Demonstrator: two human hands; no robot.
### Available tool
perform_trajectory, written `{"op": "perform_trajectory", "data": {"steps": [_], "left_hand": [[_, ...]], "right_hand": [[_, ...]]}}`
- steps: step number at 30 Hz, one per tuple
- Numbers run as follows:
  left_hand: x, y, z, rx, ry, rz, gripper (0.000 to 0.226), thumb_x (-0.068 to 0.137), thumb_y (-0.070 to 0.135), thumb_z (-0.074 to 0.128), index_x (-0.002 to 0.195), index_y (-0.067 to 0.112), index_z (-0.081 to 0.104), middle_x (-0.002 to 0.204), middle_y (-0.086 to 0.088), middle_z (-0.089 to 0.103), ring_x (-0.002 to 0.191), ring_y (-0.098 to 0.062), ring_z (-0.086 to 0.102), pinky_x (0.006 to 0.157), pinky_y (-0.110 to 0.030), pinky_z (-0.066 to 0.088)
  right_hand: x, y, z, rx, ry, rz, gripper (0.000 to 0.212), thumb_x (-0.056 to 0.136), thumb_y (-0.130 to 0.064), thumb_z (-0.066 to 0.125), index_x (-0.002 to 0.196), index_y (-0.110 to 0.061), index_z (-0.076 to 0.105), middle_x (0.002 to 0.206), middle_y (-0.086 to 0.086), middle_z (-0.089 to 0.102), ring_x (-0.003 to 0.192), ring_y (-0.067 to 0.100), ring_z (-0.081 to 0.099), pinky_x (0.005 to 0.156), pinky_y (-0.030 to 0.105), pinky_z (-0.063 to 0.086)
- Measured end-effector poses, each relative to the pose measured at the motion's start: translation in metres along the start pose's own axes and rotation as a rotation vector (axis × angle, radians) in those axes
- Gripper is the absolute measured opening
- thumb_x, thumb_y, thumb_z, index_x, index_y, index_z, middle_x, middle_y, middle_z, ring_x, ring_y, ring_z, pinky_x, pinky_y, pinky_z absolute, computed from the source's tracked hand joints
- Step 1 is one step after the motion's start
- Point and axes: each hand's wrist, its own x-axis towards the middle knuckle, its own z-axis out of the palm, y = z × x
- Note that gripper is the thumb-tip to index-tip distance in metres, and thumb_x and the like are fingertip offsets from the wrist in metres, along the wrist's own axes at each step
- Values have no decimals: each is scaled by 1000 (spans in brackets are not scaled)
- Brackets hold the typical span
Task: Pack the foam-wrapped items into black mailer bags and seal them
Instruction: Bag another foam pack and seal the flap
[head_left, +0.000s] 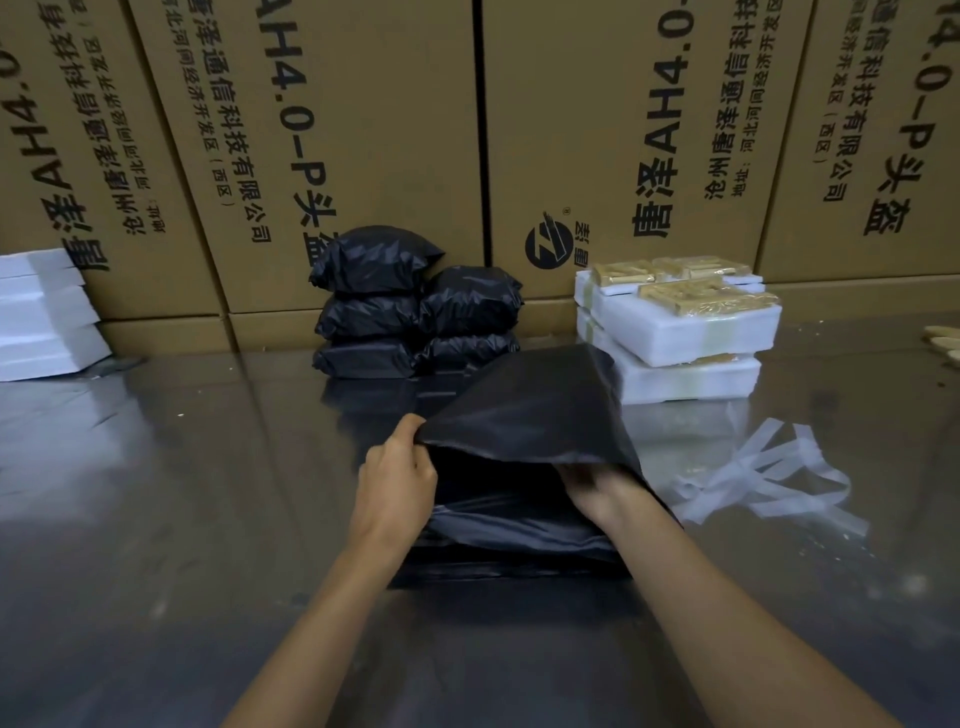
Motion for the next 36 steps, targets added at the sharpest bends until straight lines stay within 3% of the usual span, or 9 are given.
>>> {"op": "perform_trajectory", "data": {"steps": [3, 7, 11, 18, 24, 28, 32, 34, 36], "left_hand": [[-8, -1, 1, 42, 4, 45, 40, 97, 2, 37, 129, 19, 54, 71, -4, 60, 63, -17, 56, 58, -39, 45], [-18, 7, 2, 121, 38, 150, 42, 96, 1, 40, 133, 16, 51, 63, -6, 56, 56, -23, 53, 54, -40, 43], [-15, 18, -7, 204, 95, 235, 42, 95, 0, 45, 135, 12, 51, 57, -5, 51, 50, -27, 49, 50, -36, 36], [-24, 11, -27, 366, 99, 341, 45, 87, -3, 55, 130, 11, 54, 49, 0, 41, 40, -31, 46, 43, -32, 33], [-23, -13, -41, 600, -396, 399, 39, 87, 30, 52, 124, 42, 49, 94, 8, 62, 90, -21, 62, 69, -32, 44], [1, -6, -53, 89, -610, 200, 40, 70, 57, 54, 86, 25, 74, 92, 9, 55, 85, 0, 55, 76, -20, 41], [55, 29, -24, -48, -336, 213, 43, 87, 60, 55, 112, 26, 64, 120, 5, 58, 108, -9, 57, 85, -26, 40], [79, 42, 5, -40, -468, 125, 76, 87, 63, 58, 147, 21, 38, 150, 2, 41, 134, -17, 43, 96, -27, 35], [90, 38, 35, -58, -568, 15, 98, 83, 65, 61, 157, 19, 15, 159, 0, 29, 142, -19, 33, 98, -22, 31]], "right_hand": [[5, -5, 1, -68, 99, 7, 37, 106, 5, 16, 101, -10, 49, 126, 36, 36, 81, 22, 53, 61, 19, 57], [6, -4, 6, -377, 95, -16, 43, 102, 2, 47, 144, 3, 40, 148, 24, 43, 120, 40, 51, 106, 48, 41], [-4, -4, 11, -498, 49, -36, 39, 100, 3, 49, 139, 6, 47, 112, 17, 58, 75, 26, 55, 99, 43, 46], [-28, -11, -2, -767, -156, 9, 34, 102, 6, 41, 135, 13, 46, 139, 35, 50, 107, 40, 56, 107, 48, 43], [-86, -46, -7, -1529, -538, 1, 28, 102, -19, 53, 118, -2, 70, 117, 12, 73, 105, 17, 70, 89, 22, 56], [-116, -101, -1, -1461, -818, 63, 27, 100, -22, 56, 103, -6, 77, 95, 16, 78, 82, 19, 75, 72, 24, 59], [-87, -114, 30, -1339, -499, -442, 22, 97, -23, 61, 91, -9, 77, 75, 14, 76, 63, 16, 70, 65, 34, 58], [-54, -98, 45, -1389, -295, -682, 26, 91, -29, 71, 109, -10, 70, 96, 9, 77, 88, 16, 72, 85, 40, 57], [-22, -76, 43, -1538, -257, -718, 75, 81, -43, 79, 141, -12, 48, 135, 8, 60, 126, 22, 57, 105, 40, 47]]}}
